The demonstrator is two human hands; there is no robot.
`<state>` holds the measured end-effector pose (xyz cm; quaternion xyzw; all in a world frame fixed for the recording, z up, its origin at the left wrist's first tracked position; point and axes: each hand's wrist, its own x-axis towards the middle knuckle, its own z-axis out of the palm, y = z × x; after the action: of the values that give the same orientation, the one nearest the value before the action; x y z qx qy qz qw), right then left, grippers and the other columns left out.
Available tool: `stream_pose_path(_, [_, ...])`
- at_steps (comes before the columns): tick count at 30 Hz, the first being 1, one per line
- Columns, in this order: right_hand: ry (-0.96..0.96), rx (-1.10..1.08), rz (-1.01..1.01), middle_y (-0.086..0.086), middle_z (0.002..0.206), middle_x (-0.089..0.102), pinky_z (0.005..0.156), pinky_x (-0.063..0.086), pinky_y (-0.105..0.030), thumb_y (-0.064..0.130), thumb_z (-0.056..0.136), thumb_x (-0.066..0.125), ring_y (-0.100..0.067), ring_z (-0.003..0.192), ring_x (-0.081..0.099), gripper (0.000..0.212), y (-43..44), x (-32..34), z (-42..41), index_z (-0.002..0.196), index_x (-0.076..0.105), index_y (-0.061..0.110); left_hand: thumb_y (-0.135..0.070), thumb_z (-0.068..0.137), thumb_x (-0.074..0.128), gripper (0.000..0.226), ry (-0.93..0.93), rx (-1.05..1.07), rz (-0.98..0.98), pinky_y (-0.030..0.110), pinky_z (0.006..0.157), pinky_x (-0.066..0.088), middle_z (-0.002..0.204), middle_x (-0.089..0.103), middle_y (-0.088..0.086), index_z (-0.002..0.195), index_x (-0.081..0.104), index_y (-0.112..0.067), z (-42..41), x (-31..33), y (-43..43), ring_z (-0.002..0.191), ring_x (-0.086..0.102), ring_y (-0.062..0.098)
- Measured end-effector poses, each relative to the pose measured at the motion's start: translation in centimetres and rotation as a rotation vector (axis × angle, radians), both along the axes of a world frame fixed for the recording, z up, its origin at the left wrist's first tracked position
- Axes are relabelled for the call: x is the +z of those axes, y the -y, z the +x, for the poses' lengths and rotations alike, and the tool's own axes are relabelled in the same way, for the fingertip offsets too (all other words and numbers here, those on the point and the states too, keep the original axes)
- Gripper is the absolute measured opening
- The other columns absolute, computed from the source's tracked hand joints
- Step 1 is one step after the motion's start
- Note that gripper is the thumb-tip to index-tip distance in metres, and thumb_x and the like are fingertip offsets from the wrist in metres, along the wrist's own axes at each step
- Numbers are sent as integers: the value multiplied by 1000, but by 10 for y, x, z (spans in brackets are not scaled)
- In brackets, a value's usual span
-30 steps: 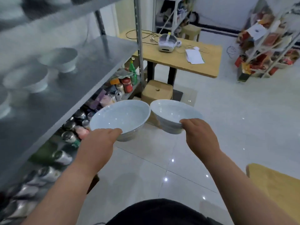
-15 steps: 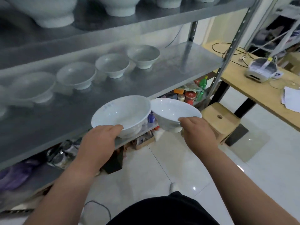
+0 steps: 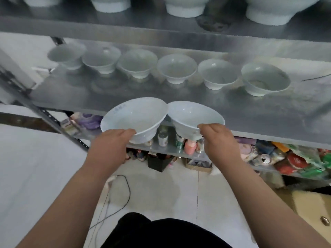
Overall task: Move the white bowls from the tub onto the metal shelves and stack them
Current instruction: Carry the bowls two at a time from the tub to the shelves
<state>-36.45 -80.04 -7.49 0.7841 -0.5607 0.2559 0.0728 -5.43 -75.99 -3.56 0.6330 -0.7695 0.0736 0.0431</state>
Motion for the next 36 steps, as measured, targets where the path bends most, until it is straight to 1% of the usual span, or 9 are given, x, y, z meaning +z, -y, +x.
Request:
stream_pose_path(6, [-3,165,43,-9,88,71,71,52,-37,-1,63,60,-36,81,65,41,46,-9,90,101,71,10,7,67,62,47,-5,212,-31,28,49,41,80,69,3,107,67,-19,79,0,-5,68,62,30])
stream_pose_path(10, [-56,195,54,-12,90,71,68,52,-38,-8,61,74,-37,80,64,45,77,-14,160,103,71,9,9,64,64,49,-7,257,-63,27,48,38,78,70,3,105,68,-18,152,-9,22,63,62,31])
stream_pose_path(13, [-98,184,69,-14,90,71,65,54,-38,-7,54,81,-39,79,65,53,100,-10,225,103,71,8,9,61,66,52,-9,248,-73,25,47,33,77,68,4,106,67,-18,218,-14,57,60,60,32])
stream_pose_path(18, [-149,132,120,-15,95,69,67,56,-43,-8,59,79,-41,86,64,52,130,-15,319,108,70,9,6,60,70,48,3,128,-81,32,49,46,76,69,8,104,69,-15,326,-17,109,62,64,34])
stream_pose_path(23, [-141,125,162,-14,89,70,69,56,-43,-12,55,76,-40,83,65,54,148,-21,389,105,71,7,11,49,73,53,45,19,-89,30,52,49,68,67,9,98,73,-11,403,-29,153,55,64,31])
stream_pose_path(25, [-183,125,177,-12,90,72,71,56,-42,-11,55,77,-39,85,66,54,153,-22,403,106,71,8,11,56,69,50,47,-24,-95,33,58,52,72,69,10,101,73,-11,419,-38,166,61,66,32])
stream_pose_path(29, [-244,117,262,-8,100,73,78,56,-45,-9,64,73,-38,94,65,54,168,-28,421,114,70,12,-8,86,63,53,1,48,85,36,90,48,119,68,-1,134,54,-31,439,-56,203,108,63,29])
stream_pose_path(33, [-309,106,392,-2,125,64,98,44,-37,-1,82,59,-31,115,56,58,174,-25,441,135,56,21,-10,83,66,55,7,19,135,37,87,53,117,69,-4,131,54,-35,454,-69,219,106,62,29])
stream_pose_path(36, [-352,77,440,0,129,60,99,42,-34,-1,86,53,-26,117,54,61,175,-21,452,141,48,25,-6,81,66,59,13,6,140,37,89,52,118,69,-4,132,55,-34,461,-72,225,105,61,30])
